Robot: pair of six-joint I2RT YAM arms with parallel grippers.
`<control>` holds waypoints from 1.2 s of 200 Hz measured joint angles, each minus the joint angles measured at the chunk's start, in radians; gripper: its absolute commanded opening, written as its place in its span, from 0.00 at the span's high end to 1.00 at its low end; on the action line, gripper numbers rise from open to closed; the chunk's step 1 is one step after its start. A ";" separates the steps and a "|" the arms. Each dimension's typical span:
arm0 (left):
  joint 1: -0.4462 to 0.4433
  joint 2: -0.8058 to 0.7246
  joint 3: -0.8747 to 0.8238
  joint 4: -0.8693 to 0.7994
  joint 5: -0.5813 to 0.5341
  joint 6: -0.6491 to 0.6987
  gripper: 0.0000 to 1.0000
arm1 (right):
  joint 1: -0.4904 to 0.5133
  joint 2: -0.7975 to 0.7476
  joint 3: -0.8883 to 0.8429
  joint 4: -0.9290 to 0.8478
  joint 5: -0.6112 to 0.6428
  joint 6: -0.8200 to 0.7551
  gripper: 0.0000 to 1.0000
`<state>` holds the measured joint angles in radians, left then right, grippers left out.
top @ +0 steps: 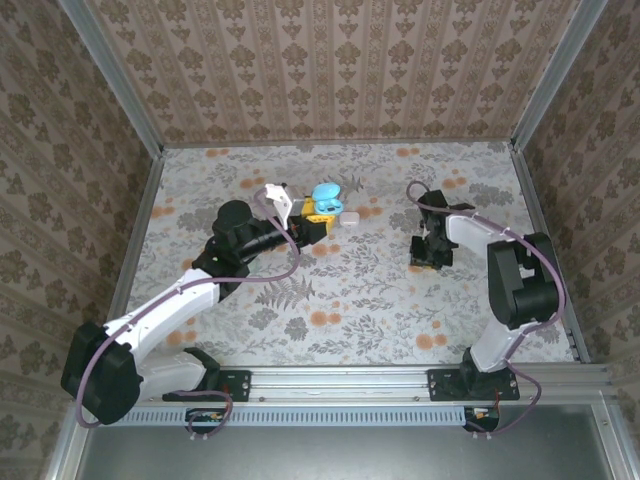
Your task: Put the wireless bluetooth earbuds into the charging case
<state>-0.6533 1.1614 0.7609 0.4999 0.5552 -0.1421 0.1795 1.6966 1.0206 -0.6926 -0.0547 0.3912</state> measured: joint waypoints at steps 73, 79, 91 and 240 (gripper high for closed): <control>0.000 -0.036 0.000 -0.003 -0.031 0.007 0.73 | 0.190 -0.059 -0.068 -0.049 0.011 0.085 0.70; 0.000 -0.041 0.000 -0.005 -0.037 0.008 0.73 | 0.201 -0.056 -0.068 -0.049 0.011 0.085 0.70; 0.000 -0.053 0.000 -0.010 -0.045 0.011 0.73 | 0.219 -0.046 -0.067 -0.049 0.011 0.087 0.69; 0.000 -0.082 0.000 -0.045 -0.081 0.030 0.74 | 0.264 -0.003 -0.018 -0.003 -0.074 0.140 0.60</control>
<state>-0.6533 1.0798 0.7605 0.4549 0.4744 -0.1120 0.4435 1.6936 1.0023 -0.6952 -0.1287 0.5308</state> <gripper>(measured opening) 0.356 0.401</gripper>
